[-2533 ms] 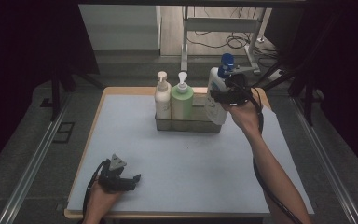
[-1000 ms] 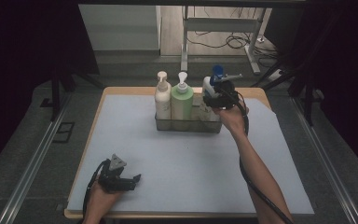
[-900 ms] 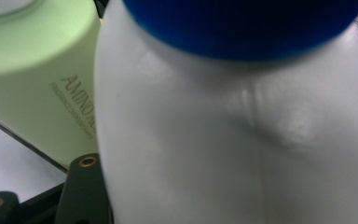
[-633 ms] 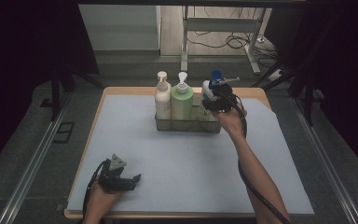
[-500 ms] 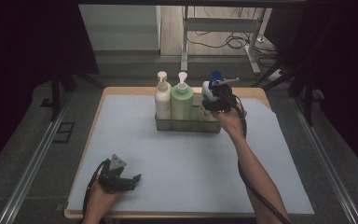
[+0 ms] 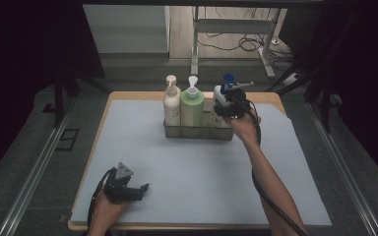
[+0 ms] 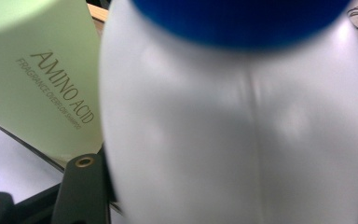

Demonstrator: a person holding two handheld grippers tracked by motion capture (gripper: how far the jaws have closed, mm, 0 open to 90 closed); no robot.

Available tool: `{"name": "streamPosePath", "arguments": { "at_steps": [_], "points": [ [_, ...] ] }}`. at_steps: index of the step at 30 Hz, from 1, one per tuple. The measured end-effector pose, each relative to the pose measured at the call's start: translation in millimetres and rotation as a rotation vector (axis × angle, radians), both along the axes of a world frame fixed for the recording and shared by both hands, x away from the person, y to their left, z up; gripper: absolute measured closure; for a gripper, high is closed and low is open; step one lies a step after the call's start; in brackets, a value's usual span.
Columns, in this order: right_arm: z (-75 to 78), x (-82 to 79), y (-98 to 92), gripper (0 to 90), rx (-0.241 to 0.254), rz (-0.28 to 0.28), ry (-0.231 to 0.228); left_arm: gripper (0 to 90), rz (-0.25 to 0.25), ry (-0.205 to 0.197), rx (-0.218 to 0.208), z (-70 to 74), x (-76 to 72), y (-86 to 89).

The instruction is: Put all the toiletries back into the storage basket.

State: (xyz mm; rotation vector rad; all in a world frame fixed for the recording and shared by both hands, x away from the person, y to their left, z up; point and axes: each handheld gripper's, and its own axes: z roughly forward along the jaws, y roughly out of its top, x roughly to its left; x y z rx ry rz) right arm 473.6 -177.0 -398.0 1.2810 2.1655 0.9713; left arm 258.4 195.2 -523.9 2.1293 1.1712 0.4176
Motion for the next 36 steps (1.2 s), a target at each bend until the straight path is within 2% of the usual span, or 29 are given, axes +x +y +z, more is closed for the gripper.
{"name": "streamPosePath", "arguments": {
  "at_steps": [6, 25, 36],
  "points": [
    [0.3, -3.0, -5.3, 37.4, 0.006, 0.012, -0.010, 12.4, 0.000, 0.000, 0.001, 0.1, -0.1, 0.0],
    [2.9, -26.4, -22.1, 35.9, 0.030, 0.060, -0.022, 12.4, 0.001, -0.001, 0.002, 0.0, -0.2, -0.2],
    [2.7, -39.5, -29.8, 36.7, 0.040, 0.088, -0.013, 12.4, 0.001, -0.001, 0.001, 0.0, -0.2, -0.2]
  ]
}}
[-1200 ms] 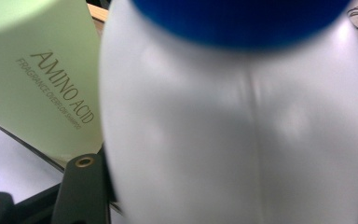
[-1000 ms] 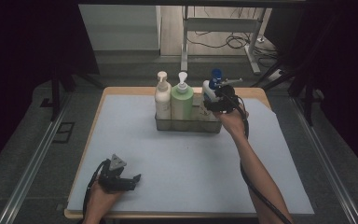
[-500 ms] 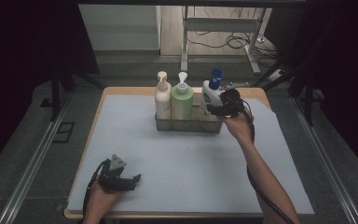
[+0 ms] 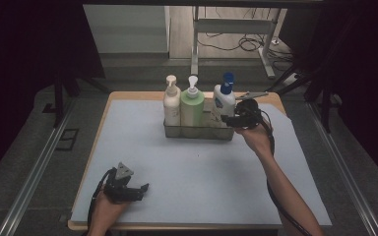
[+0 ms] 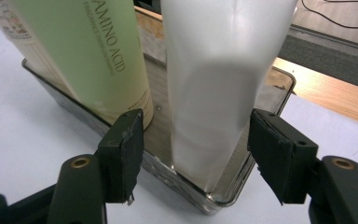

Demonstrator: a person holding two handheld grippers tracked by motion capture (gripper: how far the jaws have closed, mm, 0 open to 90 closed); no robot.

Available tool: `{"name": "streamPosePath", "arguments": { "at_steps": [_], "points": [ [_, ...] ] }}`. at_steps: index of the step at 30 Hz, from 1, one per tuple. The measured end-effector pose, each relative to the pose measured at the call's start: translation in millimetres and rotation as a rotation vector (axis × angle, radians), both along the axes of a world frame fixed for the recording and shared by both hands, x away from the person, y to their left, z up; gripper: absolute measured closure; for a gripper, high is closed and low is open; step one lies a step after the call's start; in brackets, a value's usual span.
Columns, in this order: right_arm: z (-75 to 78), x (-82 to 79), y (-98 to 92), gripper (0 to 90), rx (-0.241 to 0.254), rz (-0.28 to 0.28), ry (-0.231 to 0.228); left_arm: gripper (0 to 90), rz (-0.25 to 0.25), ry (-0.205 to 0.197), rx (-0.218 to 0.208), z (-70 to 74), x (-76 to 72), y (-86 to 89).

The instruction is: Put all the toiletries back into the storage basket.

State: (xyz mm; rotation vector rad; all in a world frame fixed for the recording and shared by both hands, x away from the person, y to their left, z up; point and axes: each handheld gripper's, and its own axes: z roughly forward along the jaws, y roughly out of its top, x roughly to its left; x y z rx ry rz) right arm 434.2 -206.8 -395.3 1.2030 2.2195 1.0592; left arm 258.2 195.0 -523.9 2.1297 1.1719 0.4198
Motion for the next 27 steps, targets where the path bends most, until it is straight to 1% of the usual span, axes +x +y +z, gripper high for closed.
{"name": "streamPosePath", "arguments": {
  "at_steps": [5, 7, 12, 17, 22, 27],
  "points": [
    [0.8, -6.0, -4.0, 37.4, 0.008, 0.014, 0.007, 12.4, 0.001, 0.000, 0.000, 0.0, 0.0, -0.1],
    [1.0, -8.3, -5.3, 37.4, 0.004, 0.019, -0.002, 12.4, 0.001, 0.000, 0.000, 0.0, -0.1, -0.1],
    [0.9, -14.3, -8.7, 38.5, 0.010, 0.029, -0.002, 12.4, 0.000, -0.001, 0.001, -0.1, 0.0, -0.1],
    [-0.8, -18.8, -13.4, 42.1, 0.019, 0.035, 0.010, 12.4, 0.001, -0.001, 0.001, -0.1, 0.0, -0.1],
    [-3.6, -23.5, -18.2, 45.5, 0.017, 0.032, 0.020, 12.4, 0.000, -0.001, 0.001, -0.1, -0.1, -0.1],
    [-7.0, -27.8, -22.7, 49.6, 0.000, 0.029, 0.023, 12.4, 0.000, -0.001, 0.001, -0.1, -0.1, -0.1]
  ]
}}
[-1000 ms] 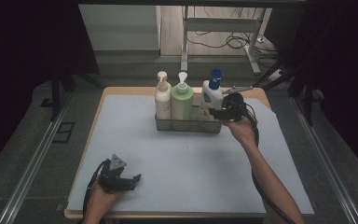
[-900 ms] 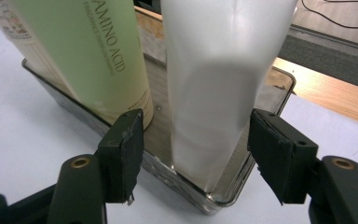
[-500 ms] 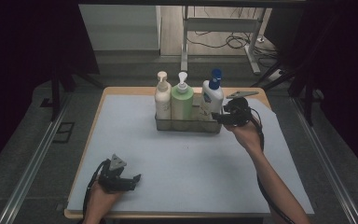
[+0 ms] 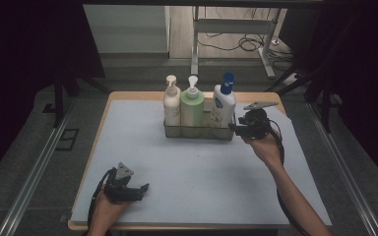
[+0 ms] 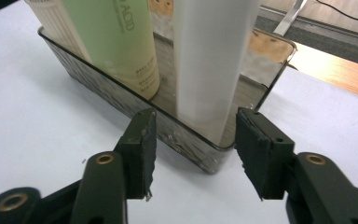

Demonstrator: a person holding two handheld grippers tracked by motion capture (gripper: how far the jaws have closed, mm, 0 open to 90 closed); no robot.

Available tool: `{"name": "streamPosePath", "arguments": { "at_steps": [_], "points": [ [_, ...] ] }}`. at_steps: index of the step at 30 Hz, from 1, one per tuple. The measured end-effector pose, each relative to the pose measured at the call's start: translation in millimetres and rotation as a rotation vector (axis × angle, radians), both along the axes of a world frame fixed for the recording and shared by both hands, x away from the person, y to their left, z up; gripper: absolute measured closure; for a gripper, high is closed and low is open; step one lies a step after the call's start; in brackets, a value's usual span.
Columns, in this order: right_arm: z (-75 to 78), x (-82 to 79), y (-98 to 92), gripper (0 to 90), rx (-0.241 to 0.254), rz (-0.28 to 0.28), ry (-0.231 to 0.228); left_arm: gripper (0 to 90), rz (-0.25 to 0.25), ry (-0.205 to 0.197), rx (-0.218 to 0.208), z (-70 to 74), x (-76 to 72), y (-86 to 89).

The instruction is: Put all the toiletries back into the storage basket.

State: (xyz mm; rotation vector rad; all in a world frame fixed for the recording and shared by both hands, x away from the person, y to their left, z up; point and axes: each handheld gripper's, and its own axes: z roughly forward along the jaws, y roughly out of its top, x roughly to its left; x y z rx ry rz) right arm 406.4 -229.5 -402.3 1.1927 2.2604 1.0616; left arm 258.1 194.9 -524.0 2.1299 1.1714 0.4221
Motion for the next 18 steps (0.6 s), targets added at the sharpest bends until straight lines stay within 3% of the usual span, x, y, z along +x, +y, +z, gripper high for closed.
{"name": "streamPosePath", "arguments": {
  "at_steps": [10, 18],
  "points": [
    [-6.7, 0.0, -10.3, 62.8, -0.011, -0.023, 0.006, 12.4, 0.000, 0.000, -0.001, 0.0, 0.0, 0.0],
    [-13.6, 10.4, -9.9, 77.2, -0.030, -0.056, 0.006, 12.4, 0.001, 0.001, -0.001, 0.0, -0.1, 0.0]
  ]
}}
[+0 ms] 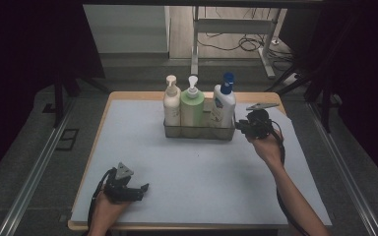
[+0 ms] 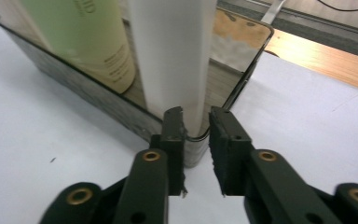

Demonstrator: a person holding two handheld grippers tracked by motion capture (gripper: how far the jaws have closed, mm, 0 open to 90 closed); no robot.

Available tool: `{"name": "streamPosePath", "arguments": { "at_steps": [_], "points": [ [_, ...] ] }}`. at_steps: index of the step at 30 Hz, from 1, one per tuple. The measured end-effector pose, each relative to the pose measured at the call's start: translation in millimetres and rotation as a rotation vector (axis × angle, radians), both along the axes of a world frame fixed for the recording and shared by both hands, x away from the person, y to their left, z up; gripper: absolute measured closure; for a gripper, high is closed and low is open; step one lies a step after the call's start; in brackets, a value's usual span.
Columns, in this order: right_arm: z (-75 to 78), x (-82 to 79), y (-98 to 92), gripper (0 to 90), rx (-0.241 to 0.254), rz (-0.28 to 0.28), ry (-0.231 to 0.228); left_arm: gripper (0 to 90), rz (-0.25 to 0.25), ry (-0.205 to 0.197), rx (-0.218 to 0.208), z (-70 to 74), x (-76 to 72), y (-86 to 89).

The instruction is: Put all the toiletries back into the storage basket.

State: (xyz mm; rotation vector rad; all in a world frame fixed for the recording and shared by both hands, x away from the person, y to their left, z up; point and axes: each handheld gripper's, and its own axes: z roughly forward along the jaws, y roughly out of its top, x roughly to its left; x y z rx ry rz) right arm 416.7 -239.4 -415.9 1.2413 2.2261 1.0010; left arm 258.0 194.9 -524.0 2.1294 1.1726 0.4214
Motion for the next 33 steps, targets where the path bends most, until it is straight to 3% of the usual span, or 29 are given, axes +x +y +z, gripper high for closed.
{"name": "streamPosePath", "arguments": {
  "at_steps": [12, 25, 33],
  "points": [
    [-10.7, 24.6, -1.4, 88.8, 0.023, -0.071, 0.013, 12.4, 0.000, 0.000, 0.000, 0.0, 0.1, 0.0],
    [-22.5, 51.0, 5.2, 88.7, 0.052, -0.064, 0.046, 12.4, -0.001, 0.000, 0.000, 0.0, 0.1, 0.1],
    [-28.4, 58.7, 11.4, 89.4, 0.048, -0.063, 0.061, 12.4, -0.001, 0.001, 0.000, 0.0, 0.2, 0.1]
  ]
}}
